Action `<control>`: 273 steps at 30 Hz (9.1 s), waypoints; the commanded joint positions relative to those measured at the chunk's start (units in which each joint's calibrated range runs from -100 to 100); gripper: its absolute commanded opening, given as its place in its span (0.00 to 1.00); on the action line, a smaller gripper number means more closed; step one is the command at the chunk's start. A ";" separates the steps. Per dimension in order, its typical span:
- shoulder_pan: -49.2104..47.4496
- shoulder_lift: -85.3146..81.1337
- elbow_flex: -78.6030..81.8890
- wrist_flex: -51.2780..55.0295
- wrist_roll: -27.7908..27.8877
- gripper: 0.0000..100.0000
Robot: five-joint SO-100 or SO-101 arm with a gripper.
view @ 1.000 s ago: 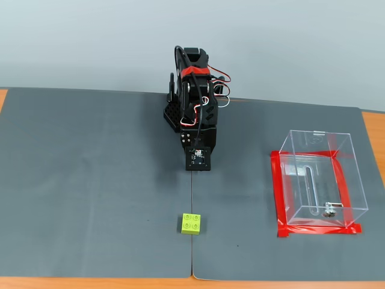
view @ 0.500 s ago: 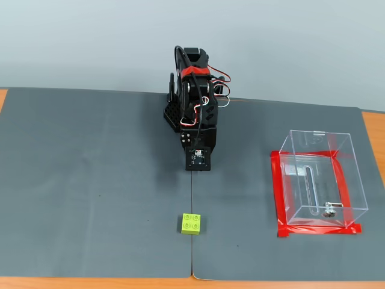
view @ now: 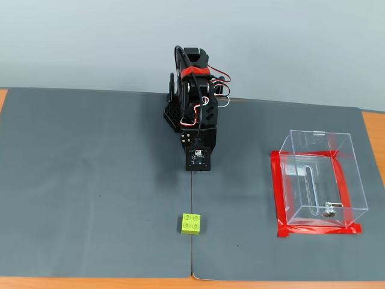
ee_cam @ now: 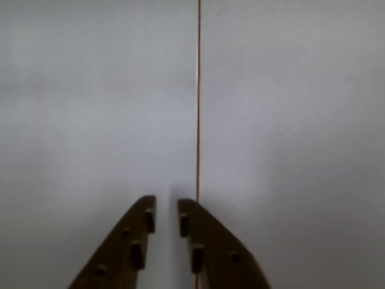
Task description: Pick the green lego block and place it into the transparent box
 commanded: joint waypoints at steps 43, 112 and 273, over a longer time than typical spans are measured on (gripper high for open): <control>0.13 0.08 -3.64 0.15 0.12 0.04; -0.17 76.22 -58.46 -20.51 -0.46 0.29; -17.77 73.42 -88.04 -12.70 0.90 0.06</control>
